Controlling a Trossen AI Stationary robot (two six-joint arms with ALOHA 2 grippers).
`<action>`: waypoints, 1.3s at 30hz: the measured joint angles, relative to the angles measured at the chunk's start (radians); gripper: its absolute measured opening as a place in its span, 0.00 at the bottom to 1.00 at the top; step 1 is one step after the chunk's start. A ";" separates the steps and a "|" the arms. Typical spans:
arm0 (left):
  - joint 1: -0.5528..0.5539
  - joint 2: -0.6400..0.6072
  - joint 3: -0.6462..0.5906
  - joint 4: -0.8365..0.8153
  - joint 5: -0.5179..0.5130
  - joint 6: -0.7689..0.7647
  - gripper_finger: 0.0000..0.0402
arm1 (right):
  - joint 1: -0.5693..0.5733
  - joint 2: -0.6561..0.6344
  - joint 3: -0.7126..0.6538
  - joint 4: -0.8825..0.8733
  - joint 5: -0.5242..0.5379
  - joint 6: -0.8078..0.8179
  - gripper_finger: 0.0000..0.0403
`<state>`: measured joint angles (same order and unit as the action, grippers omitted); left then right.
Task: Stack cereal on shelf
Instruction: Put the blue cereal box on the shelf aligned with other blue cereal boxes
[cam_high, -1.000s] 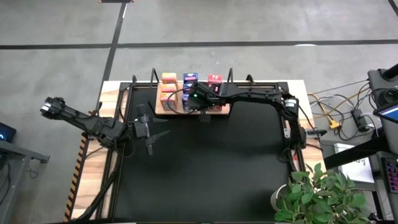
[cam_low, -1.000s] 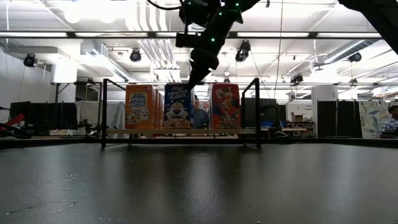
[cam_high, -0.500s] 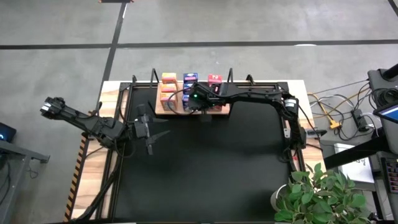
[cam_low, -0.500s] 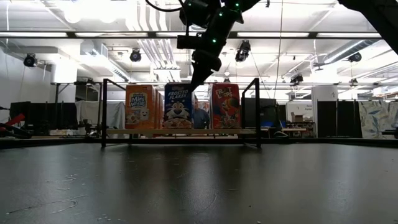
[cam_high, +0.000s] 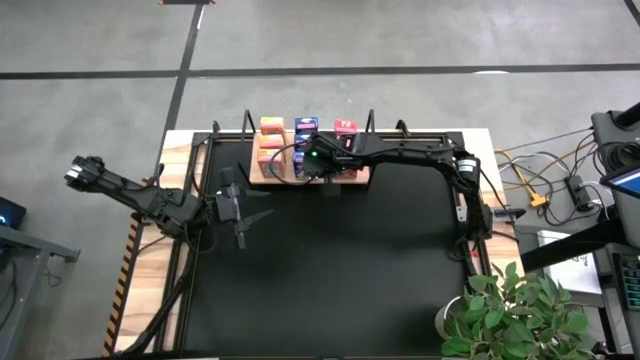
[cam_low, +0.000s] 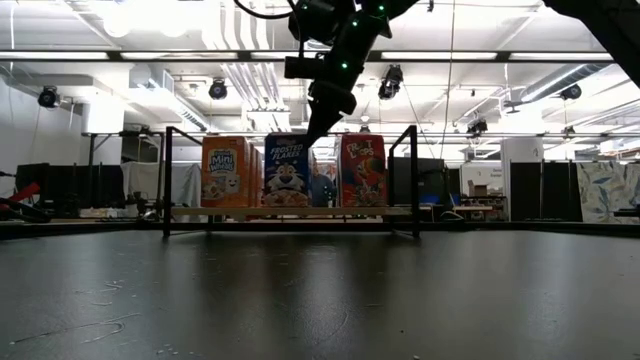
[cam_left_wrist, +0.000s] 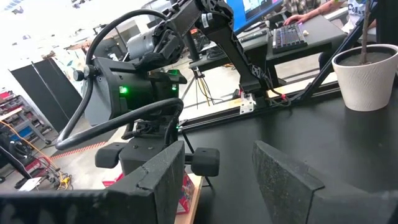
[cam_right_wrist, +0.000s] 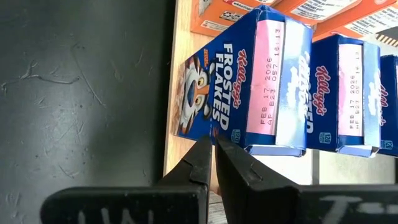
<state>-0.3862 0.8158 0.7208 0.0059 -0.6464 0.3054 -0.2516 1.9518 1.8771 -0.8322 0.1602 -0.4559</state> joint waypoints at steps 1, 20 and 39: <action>0.000 0.000 0.000 0.000 0.000 0.000 0.43 | 0.000 0.000 0.000 0.000 0.000 0.000 0.03; 0.000 0.000 0.000 0.000 0.000 0.000 0.43 | -0.004 0.000 0.000 -0.001 0.000 -0.014 0.03; 0.000 0.000 0.000 0.000 0.000 0.000 0.43 | -0.004 0.000 0.000 -0.008 0.000 -0.035 0.03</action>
<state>-0.3864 0.8158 0.7208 0.0059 -0.6462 0.3054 -0.2558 1.9518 1.8771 -0.8400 0.1600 -0.4908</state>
